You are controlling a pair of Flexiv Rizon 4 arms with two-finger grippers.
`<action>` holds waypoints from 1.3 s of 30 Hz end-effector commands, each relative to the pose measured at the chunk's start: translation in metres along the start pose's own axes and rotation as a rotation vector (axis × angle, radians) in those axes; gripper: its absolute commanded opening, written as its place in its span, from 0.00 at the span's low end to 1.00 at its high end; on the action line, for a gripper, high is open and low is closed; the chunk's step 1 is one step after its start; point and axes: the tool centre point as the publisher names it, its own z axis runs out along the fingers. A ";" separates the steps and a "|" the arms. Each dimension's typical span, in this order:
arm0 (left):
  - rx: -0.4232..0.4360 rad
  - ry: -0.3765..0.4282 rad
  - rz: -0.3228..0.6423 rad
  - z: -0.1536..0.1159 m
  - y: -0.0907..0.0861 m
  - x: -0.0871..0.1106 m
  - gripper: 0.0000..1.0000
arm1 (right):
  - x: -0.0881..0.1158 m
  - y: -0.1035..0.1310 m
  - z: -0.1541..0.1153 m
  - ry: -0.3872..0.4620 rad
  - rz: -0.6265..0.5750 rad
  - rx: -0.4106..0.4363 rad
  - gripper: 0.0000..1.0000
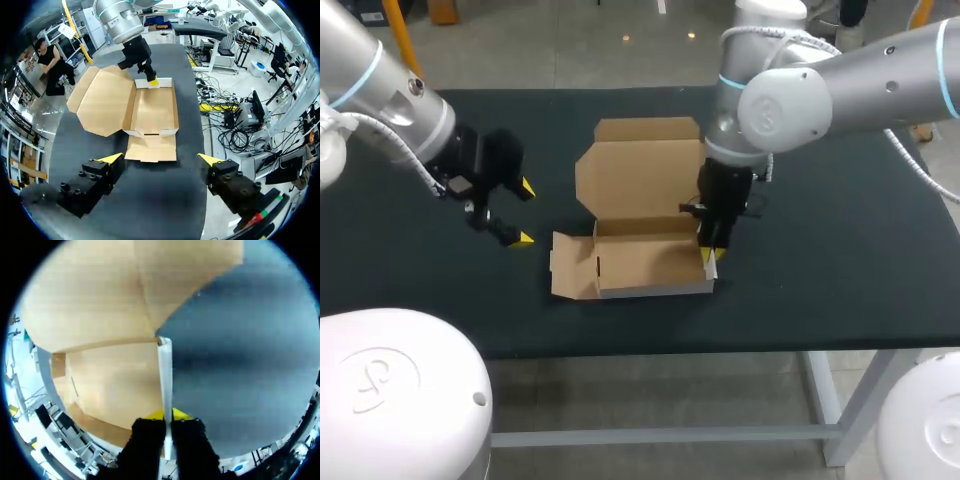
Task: Assemble the packaging by folding the flat box into shape, placing the metal phone stand inside, and closing the box properly
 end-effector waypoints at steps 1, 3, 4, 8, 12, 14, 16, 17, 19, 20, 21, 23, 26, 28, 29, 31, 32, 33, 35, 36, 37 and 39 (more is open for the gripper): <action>-0.006 0.001 -0.001 -0.001 0.000 0.000 1.00 | 0.003 0.006 0.002 -0.024 0.013 0.042 0.00; -0.006 0.001 -0.001 -0.001 0.000 0.000 1.00 | 0.004 0.005 0.003 -0.038 0.018 0.029 0.00; -0.006 0.001 -0.001 -0.001 0.000 0.000 1.00 | 0.004 0.005 0.003 -0.042 0.022 0.023 0.00; -0.006 0.001 -0.001 -0.001 0.000 0.000 1.00 | 0.005 0.004 0.003 -0.056 0.026 0.002 0.05; -0.006 0.001 -0.001 -0.001 0.000 0.000 1.00 | 0.006 0.003 0.003 -0.076 0.038 -0.029 0.11; -0.006 0.001 -0.001 -0.001 0.000 0.000 1.00 | 0.007 0.002 0.004 -0.082 0.038 -0.033 0.11; -0.006 0.001 -0.001 -0.001 0.000 0.000 1.00 | 0.007 0.002 0.005 -0.094 0.040 -0.043 0.10; -0.006 0.001 -0.001 -0.001 0.000 0.000 1.00 | 0.008 0.002 0.005 -0.095 0.040 -0.047 0.09; -0.006 0.001 -0.001 -0.001 0.000 0.000 1.00 | 0.008 0.002 0.007 -0.101 0.046 -0.057 0.09; -0.006 0.001 -0.001 -0.001 0.000 0.000 1.00 | 0.008 0.003 0.007 -0.104 0.050 -0.062 0.10; -0.006 0.001 -0.001 -0.001 0.000 0.000 1.00 | 0.008 0.003 0.008 -0.101 0.048 -0.066 0.10; -0.006 0.001 -0.001 -0.001 0.000 0.000 1.00 | 0.009 0.002 0.009 -0.108 0.051 -0.083 0.09; -0.006 0.001 -0.001 -0.001 0.000 0.000 1.00 | 0.009 0.002 0.010 -0.110 0.056 -0.105 0.09; -0.006 0.001 -0.001 -0.001 0.000 0.000 1.00 | 0.009 0.001 0.010 -0.109 0.053 -0.119 0.10; -0.006 0.001 -0.001 -0.001 0.000 0.000 1.00 | 0.009 0.001 0.010 -0.113 0.059 -0.132 0.10; -0.006 0.001 -0.001 -0.001 0.000 0.000 1.00 | 0.009 0.001 0.010 -0.113 0.061 -0.146 0.10; -0.006 0.001 -0.001 -0.001 0.000 0.000 1.00 | 0.009 0.001 0.010 -0.110 0.065 -0.152 0.10; -0.006 0.001 -0.001 -0.001 0.000 0.000 1.00 | 0.009 0.001 0.010 -0.114 0.069 -0.164 0.11; -0.006 0.001 -0.001 -0.001 0.000 0.000 1.00 | 0.009 0.001 0.010 -0.108 0.065 -0.172 0.12; -0.006 0.001 -0.001 -0.001 0.000 0.000 1.00 | 0.009 0.001 0.011 -0.114 0.073 -0.184 0.12; -0.006 0.001 -0.001 -0.001 0.000 0.000 1.00 | 0.009 0.001 0.011 -0.114 0.073 -0.187 0.13; -0.006 0.001 -0.001 -0.001 0.000 0.000 1.00 | 0.009 0.001 0.011 -0.113 0.076 -0.202 0.13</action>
